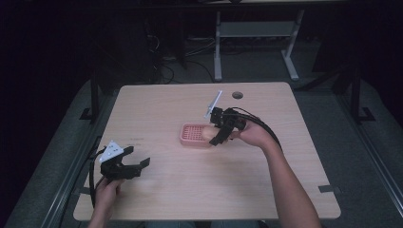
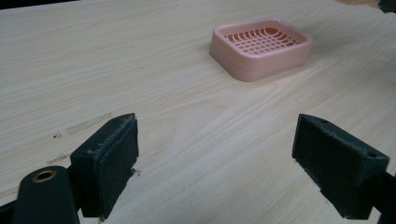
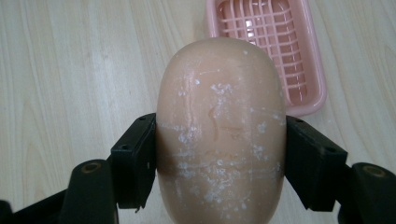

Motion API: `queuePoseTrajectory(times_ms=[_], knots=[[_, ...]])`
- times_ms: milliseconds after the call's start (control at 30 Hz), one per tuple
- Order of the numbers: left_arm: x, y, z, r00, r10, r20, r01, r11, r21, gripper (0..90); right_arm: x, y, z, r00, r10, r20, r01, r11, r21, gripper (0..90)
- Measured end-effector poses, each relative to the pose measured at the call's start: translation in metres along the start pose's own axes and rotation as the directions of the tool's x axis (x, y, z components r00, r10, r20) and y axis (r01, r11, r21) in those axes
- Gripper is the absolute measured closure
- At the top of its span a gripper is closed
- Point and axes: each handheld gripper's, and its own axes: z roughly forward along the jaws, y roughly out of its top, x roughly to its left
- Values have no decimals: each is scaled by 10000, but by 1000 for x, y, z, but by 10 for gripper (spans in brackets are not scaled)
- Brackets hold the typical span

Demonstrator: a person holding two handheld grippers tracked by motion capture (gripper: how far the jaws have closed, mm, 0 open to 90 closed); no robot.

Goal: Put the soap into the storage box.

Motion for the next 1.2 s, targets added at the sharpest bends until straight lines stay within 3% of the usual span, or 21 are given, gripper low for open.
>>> queuePoseTrajectory(times_ms=[267, 900, 1200], knots=[[0, 0, -1, 10000, -32, -23, 32, 10000, -15, 143, -5, 9, 3, 10000, -23, 10, 23, 9998, 206, 320], [-1, 2, -1, 9999, 131, 25, -131, 9999, -47, 143, -15, 33, 11, 9998, -136, -126, 138, 9998, 109, 320], [-1, 2, -2, 9999, 144, 34, -143, 9999, -64, 142, -22, 47, 19, 9999, -100, -101, 103, 9993, 364, 320]])
